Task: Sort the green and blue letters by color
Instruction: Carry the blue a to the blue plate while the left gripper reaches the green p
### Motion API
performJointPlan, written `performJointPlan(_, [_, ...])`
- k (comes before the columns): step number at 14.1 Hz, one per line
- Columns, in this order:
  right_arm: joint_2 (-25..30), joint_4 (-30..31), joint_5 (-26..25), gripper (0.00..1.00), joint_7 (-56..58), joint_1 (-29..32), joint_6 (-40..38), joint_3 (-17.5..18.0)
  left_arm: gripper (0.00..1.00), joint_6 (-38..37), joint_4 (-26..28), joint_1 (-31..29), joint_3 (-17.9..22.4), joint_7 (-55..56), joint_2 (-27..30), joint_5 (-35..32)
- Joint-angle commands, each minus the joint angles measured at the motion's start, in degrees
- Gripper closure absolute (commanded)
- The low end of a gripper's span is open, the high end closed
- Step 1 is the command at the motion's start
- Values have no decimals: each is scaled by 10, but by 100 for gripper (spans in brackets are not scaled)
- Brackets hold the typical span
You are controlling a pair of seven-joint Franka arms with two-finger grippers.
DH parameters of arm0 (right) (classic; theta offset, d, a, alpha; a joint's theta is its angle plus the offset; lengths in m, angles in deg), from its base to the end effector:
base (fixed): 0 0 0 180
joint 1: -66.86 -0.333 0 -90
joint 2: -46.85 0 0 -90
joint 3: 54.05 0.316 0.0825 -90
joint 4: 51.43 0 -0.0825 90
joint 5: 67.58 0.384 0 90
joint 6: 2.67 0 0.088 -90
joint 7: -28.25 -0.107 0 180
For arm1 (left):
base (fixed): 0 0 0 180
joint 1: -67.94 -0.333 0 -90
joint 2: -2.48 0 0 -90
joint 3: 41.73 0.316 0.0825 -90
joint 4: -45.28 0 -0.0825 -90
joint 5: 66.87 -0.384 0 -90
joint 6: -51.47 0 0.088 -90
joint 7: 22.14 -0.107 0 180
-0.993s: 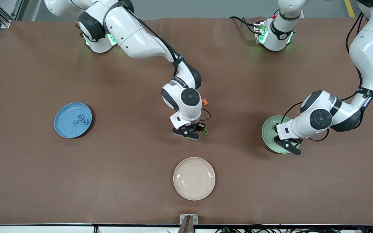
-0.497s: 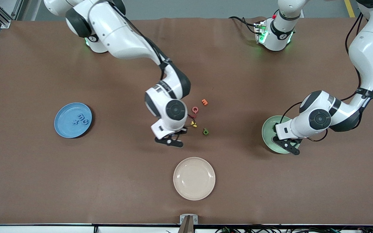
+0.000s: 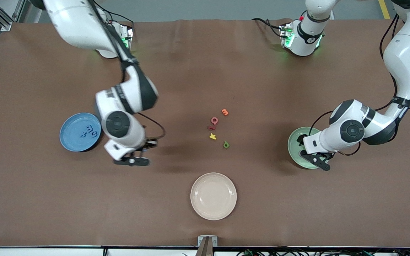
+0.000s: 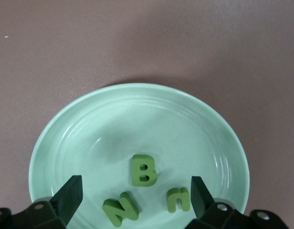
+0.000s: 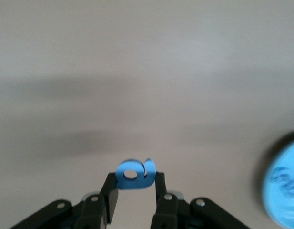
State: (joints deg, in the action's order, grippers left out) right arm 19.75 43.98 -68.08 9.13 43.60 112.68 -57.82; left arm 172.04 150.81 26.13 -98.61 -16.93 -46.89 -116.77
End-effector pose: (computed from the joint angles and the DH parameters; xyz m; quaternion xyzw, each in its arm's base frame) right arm 0.6204 0.2238 0.3234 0.9979 0.0080 -0.0522 0.0384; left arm 0.6181 -0.0856 0.2133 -0.9590 0.2806 0.0388 0.0075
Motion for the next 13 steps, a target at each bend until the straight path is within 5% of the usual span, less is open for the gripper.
performJointPlan(1, [120,181,-1,100,125,80,71,14,0,0,-2,22,-9,88,9,-5])
performJointPlan(6, [184,355,-1,100,314,201,212,13,0,-4,-31,110,-9,300,12,-3])
performJointPlan(11, [185,437,-1,98,452,297,316,13,0,0,-91,238,33,536,1,-1])
performJointPlan(12, [182,437,-1,89,464,310,318,14,0,1,-102,266,47,566,0,4])
performJointPlan(13, [181,437,-2,44,468,316,318,13,0,4,-115,296,65,596,-4,17])
